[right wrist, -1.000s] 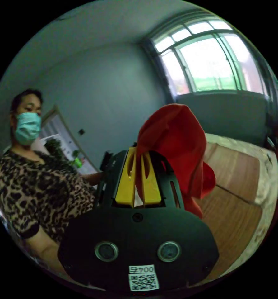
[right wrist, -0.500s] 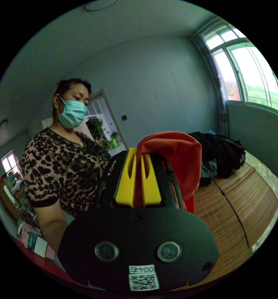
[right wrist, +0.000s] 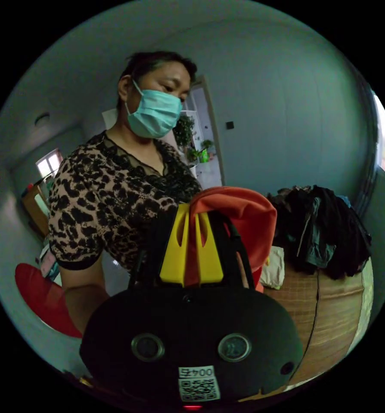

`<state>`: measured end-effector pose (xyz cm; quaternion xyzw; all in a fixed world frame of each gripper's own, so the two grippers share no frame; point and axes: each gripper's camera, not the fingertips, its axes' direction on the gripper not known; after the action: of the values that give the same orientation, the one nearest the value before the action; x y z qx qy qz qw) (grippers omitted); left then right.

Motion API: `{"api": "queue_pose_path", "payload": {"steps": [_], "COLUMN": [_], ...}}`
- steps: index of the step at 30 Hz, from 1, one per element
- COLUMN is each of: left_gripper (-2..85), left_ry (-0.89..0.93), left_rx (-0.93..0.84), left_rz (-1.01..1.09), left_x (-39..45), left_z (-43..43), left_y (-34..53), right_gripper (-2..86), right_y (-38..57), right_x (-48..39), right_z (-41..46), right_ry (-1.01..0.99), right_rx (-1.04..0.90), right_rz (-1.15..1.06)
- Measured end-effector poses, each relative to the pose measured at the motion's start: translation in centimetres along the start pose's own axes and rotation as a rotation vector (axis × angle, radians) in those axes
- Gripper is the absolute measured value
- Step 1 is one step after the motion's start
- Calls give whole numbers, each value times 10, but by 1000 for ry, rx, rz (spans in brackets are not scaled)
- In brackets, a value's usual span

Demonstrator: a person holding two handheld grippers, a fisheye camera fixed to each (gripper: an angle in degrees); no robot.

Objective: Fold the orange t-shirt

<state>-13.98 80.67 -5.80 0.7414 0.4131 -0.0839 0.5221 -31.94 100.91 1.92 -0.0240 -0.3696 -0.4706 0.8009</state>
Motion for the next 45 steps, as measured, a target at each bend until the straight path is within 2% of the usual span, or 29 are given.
{"api": "queue_pose_path", "payload": {"steps": [6, 12, 15, 16, 19, 22, 24, 26, 30, 37, 45], "left_gripper": [228, 213, 137, 67, 36, 21, 16, 12, 8, 5, 5], "left_ry": [92, 396, 506, 517, 383, 183, 58, -59, -206, -315, -194], "left_rx": [-77, -37, -40, -44, 13, 184, 283, 363, 363, 300, 299], "left_rz": [100, 171, 200, 238, 168, 58, 3, -4, 64, 180, 263], "left_x": [-2, 1, 0, 0, -14, -27, -29, -21, 4, 57, 136], "left_z": [-1, -10, -1, 3, -1, -33, -56, -80, -92, -79, -109], "left_y": [21, 36, 33, 30, 23, 18, 15, 10, -1, 2, 33], "right_gripper": [17, 18, 19, 20, 20, 18, 16, 11, 5, 5, 4], "right_y": [-43, -54, -47, -45, -23, 16, 59, 91, 149, 180, 162], "right_x": [-28, -33, -32, -32, -29, -17, -5, 1, 8, -6, -101], "right_z": [10, 1, -11, -15, -37, -64, -84, -93, -92, -91, -145], "right_ry": [-18, 34, 81, 97, 216, 419, 566, 649, 813, 958, 813], "right_rx": [-158, -221, -206, -202, -183, -160, -127, -94, -144, -151, 80], "right_rz": [-48, 20, 75, 91, 224, 489, 744, 893, 1093, 1150, 913]}}
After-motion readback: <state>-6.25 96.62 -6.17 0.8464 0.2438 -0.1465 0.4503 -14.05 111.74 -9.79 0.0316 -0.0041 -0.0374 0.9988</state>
